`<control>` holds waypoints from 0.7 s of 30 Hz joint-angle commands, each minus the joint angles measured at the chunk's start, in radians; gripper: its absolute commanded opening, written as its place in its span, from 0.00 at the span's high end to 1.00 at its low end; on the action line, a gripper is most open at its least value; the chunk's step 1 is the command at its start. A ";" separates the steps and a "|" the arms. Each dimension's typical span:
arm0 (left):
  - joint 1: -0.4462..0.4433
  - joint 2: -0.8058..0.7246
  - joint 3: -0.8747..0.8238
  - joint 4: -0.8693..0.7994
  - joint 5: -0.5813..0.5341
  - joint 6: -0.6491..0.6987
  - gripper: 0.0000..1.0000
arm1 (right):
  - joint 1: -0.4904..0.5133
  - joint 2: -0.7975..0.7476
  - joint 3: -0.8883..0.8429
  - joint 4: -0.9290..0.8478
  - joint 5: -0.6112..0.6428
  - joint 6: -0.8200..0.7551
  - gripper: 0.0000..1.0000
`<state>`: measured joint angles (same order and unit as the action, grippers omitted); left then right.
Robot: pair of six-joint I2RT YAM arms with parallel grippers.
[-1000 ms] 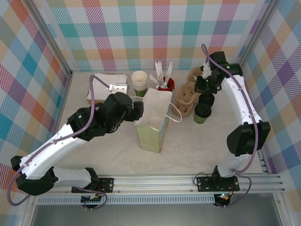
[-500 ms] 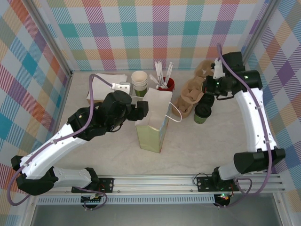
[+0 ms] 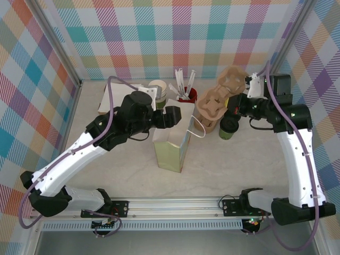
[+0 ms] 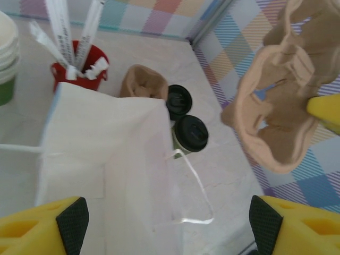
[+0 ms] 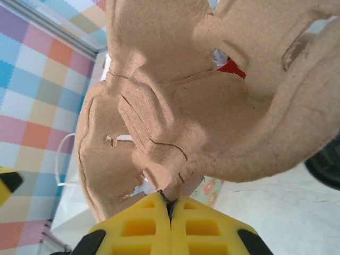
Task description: Pack the takeout coffee
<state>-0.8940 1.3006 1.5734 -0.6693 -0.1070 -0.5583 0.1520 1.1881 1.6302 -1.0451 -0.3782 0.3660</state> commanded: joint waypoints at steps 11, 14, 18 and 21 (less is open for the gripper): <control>0.007 0.136 0.133 0.069 0.147 -0.012 0.27 | 0.010 -0.043 -0.107 0.143 -0.222 0.100 0.96; 0.007 0.156 0.148 0.069 0.155 -0.017 0.31 | 0.015 -0.048 -0.121 0.154 -0.233 0.105 0.96; 0.006 0.170 0.157 0.067 0.149 -0.018 0.39 | 0.024 -0.048 -0.130 0.158 -0.246 0.108 0.96; 0.007 0.175 0.158 0.066 0.142 -0.020 0.47 | 0.030 -0.048 -0.134 0.161 -0.247 0.108 0.96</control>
<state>-0.8940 1.4708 1.6939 -0.6220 0.0296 -0.5743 0.1734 1.1591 1.5047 -0.9176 -0.5888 0.4644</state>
